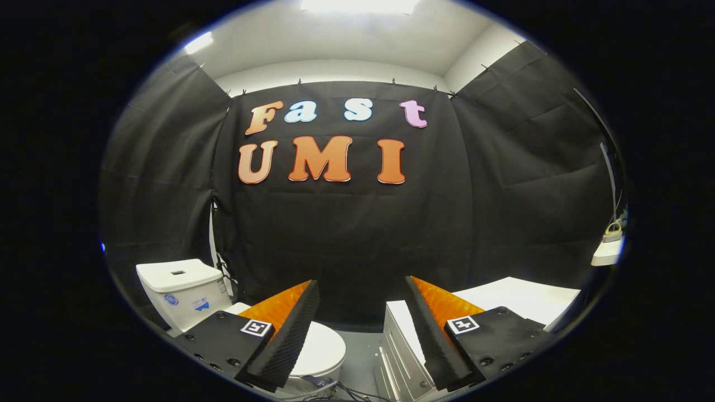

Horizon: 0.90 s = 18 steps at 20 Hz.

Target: Open the toilet lid.

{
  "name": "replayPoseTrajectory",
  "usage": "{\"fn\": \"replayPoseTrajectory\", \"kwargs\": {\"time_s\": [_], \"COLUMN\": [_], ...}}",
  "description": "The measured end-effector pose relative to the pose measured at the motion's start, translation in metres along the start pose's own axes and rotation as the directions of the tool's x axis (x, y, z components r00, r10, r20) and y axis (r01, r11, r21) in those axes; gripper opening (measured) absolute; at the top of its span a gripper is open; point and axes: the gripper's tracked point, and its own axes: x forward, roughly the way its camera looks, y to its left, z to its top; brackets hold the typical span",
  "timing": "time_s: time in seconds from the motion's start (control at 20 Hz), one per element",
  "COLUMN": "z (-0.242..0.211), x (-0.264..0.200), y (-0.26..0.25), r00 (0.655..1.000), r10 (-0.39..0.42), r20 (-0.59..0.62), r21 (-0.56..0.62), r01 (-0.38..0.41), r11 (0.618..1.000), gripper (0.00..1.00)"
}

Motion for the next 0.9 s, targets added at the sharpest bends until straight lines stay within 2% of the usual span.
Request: {"fn": "replayPoseTrajectory", "kwargs": {"time_s": [0.35,0.6,0.7,0.9], "z": [0.013,0.017,-0.007,-0.087], "x": [0.012,0.035,0.041,0.037], "y": [0.001,0.013,0.033,0.05], "r00": [0.999,0.991,0.992,0.982], "r10": [-0.043,-0.12,-0.124,-0.127], "r20": [0.011,0.06,0.033,-0.142], "r21": [0.077,0.126,0.18,0.29], "r01": [0.043,0.112,0.116,0.164], "r11": [0.996,0.986,0.977,0.943], "gripper": [0.98,0.97,0.98,0.98]}}
